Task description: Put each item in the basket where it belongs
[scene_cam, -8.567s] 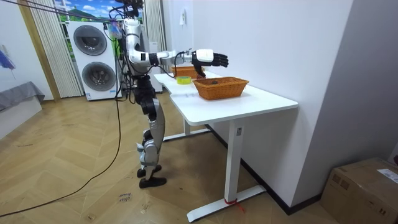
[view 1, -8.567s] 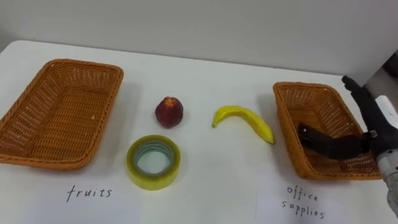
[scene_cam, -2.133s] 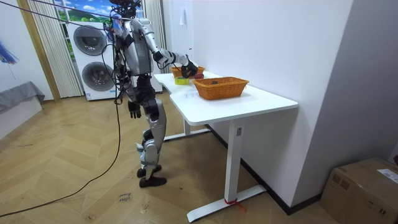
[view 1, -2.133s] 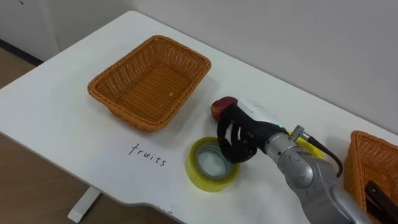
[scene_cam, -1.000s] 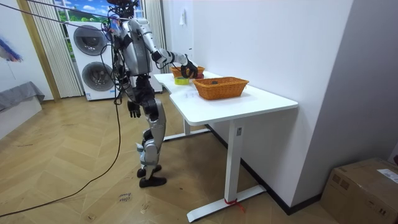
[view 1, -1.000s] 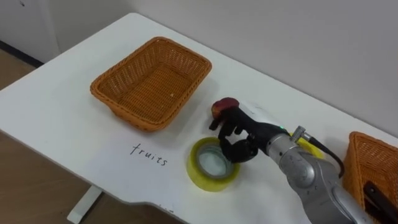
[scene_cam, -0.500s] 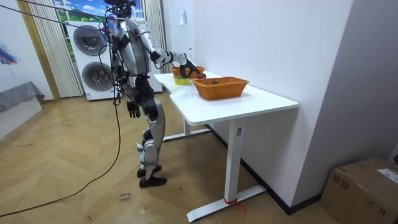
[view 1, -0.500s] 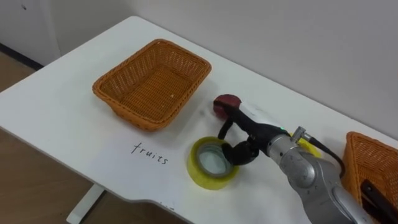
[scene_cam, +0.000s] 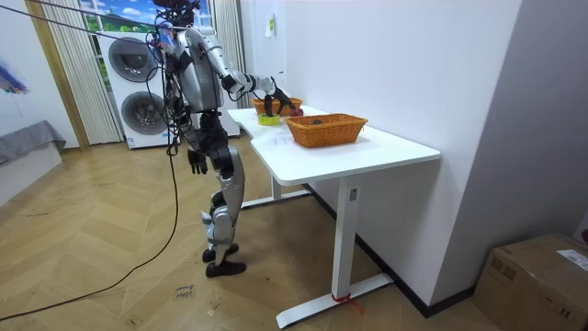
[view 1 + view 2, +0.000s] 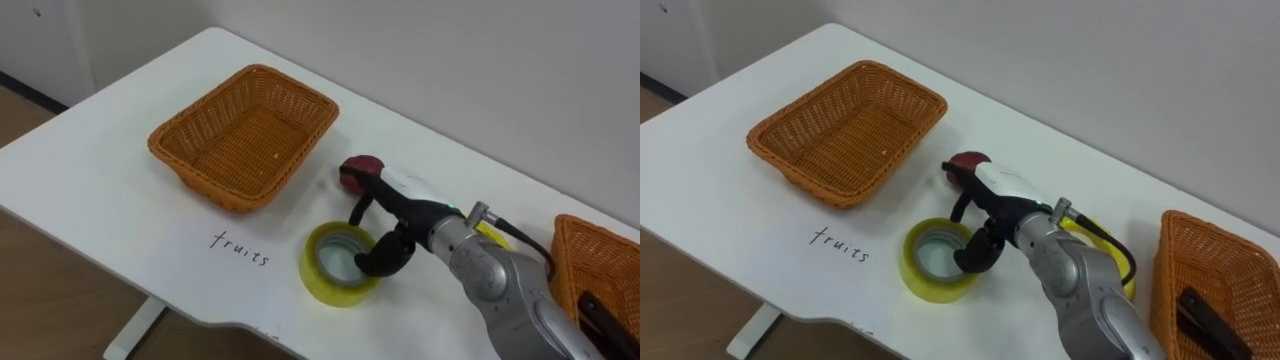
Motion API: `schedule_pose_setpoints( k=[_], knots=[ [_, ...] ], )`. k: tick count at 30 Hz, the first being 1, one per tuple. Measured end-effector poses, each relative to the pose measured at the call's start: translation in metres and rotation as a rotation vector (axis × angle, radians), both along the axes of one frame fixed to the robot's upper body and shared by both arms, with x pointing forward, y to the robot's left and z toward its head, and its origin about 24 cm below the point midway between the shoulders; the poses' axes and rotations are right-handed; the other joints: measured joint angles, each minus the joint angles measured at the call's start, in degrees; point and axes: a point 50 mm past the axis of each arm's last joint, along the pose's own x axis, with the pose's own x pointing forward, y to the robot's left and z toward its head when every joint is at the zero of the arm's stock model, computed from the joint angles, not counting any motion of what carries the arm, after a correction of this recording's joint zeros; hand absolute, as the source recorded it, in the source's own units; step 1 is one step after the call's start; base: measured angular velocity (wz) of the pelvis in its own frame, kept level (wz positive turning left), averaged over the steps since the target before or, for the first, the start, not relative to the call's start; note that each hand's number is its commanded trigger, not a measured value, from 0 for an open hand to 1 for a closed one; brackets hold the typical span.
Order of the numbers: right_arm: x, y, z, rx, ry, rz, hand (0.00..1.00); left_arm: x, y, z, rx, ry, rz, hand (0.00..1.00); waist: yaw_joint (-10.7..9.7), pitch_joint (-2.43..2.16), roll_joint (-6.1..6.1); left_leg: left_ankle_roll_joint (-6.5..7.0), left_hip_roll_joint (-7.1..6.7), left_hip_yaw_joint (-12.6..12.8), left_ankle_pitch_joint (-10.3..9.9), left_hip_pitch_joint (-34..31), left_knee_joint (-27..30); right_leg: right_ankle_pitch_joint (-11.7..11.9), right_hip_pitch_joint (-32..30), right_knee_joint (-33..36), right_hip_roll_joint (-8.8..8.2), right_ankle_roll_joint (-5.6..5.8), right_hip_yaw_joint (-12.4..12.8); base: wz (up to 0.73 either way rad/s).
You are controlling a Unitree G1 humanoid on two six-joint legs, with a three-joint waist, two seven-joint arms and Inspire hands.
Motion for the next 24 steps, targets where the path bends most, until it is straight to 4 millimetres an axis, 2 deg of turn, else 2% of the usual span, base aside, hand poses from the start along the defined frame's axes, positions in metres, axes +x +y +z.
schedule_pose_setpoints(
  k=[24],
  knots=[
    [-0.0004,0.0011,0.0011,0.027,0.004,0.003,0.0,-0.0035,0.0023,-0.0033,-0.004,0.03,0.014,0.0,-0.11,0.14,-0.23,0.0,0.0,0.06,-0.01,0.22,-0.14,0.0,0.13,-0.03,0.12,0.0,1.54,0.0]
  ],
)
